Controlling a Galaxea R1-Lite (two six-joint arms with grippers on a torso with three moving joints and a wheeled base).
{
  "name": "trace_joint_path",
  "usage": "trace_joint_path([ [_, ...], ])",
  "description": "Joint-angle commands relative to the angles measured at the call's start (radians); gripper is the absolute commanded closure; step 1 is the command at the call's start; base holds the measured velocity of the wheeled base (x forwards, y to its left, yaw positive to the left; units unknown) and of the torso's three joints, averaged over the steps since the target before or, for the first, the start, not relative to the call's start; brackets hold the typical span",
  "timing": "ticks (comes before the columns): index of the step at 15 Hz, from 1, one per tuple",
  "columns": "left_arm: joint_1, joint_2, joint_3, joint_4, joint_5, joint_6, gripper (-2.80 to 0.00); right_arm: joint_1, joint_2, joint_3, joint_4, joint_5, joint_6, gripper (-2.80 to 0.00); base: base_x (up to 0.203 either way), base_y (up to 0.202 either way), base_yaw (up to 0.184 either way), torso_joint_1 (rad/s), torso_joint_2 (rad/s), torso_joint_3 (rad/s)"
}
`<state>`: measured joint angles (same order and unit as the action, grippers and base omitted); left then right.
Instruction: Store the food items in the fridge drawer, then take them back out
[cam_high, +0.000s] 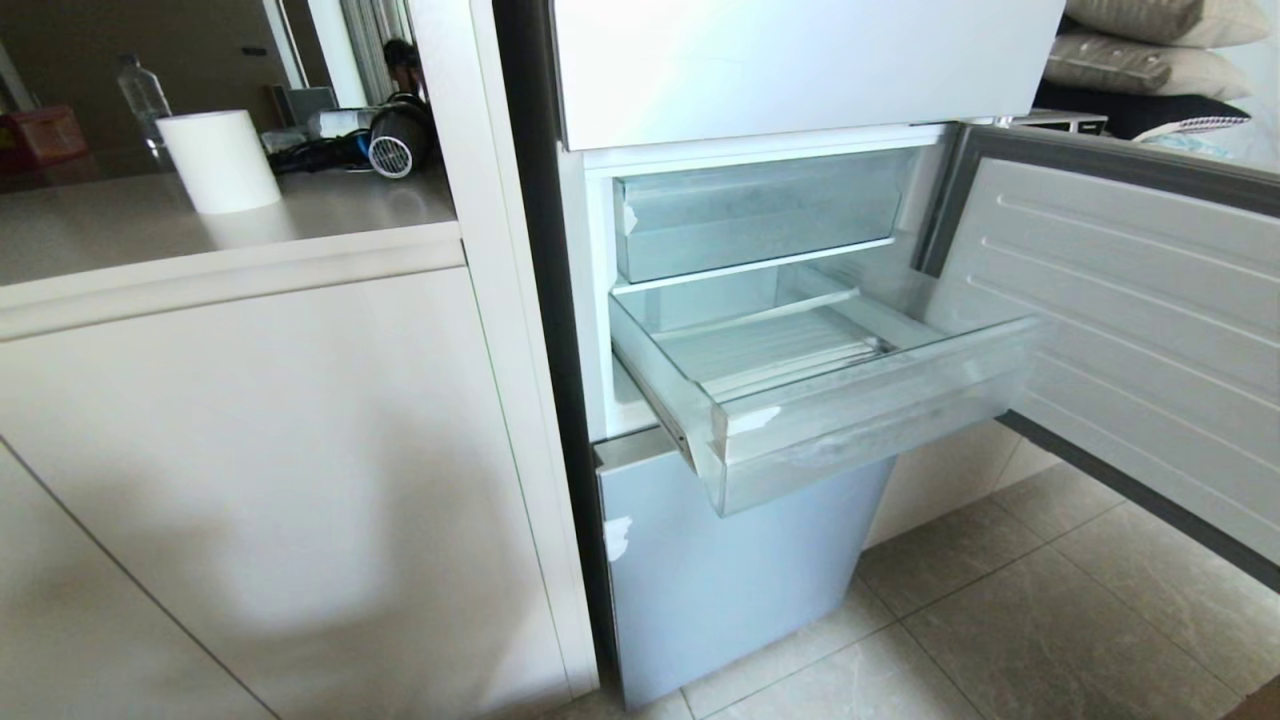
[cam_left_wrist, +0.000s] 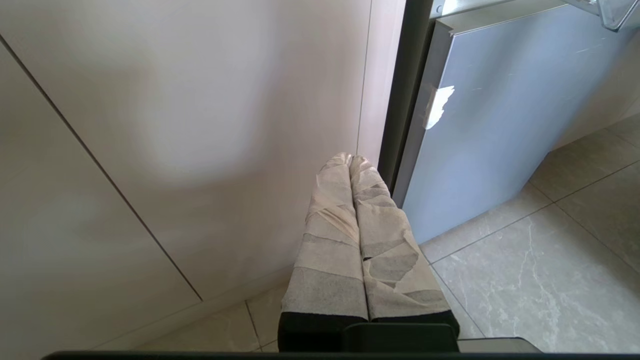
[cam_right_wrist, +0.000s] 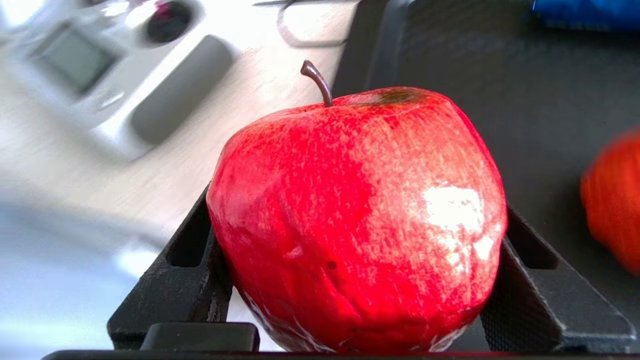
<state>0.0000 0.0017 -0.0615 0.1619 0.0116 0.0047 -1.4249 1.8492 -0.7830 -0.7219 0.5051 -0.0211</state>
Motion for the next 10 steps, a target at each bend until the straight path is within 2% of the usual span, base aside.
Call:
trace_joint_path([
  [1, 0.000, 0.001, 0.000, 0.001, 0.001, 0.000, 0.00, -0.003, -0.188, 0.134, -0.004, 0.007, 0.000, 0.00, 0.000, 0.000, 0.000, 0.000, 0.00, 0.000],
  [6, 0.001, 0.000, 0.000, 0.001, 0.001, 0.000, 0.00, 0.029, -0.466, 0.380, 0.002, 0.022, 0.000, 0.00, 0.000, 0.000, 0.000, 0.000, 0.00, 0.000],
  [7, 0.000, 0.000, 0.000, 0.001, 0.001, 0.000, 0.00, 0.052, -0.494, 0.413, 0.003, 0.024, 0.001, 0.00, 0.000, 0.000, 0.000, 0.000, 0.00, 0.000],
  [10, 0.000, 0.001, 0.000, 0.001, 0.001, 0.000, 0.00, 0.056, -0.520, 0.434, 0.004, 0.027, 0.000, 0.00, 0.000, 0.000, 0.000, 0.000, 0.00, 0.000],
])
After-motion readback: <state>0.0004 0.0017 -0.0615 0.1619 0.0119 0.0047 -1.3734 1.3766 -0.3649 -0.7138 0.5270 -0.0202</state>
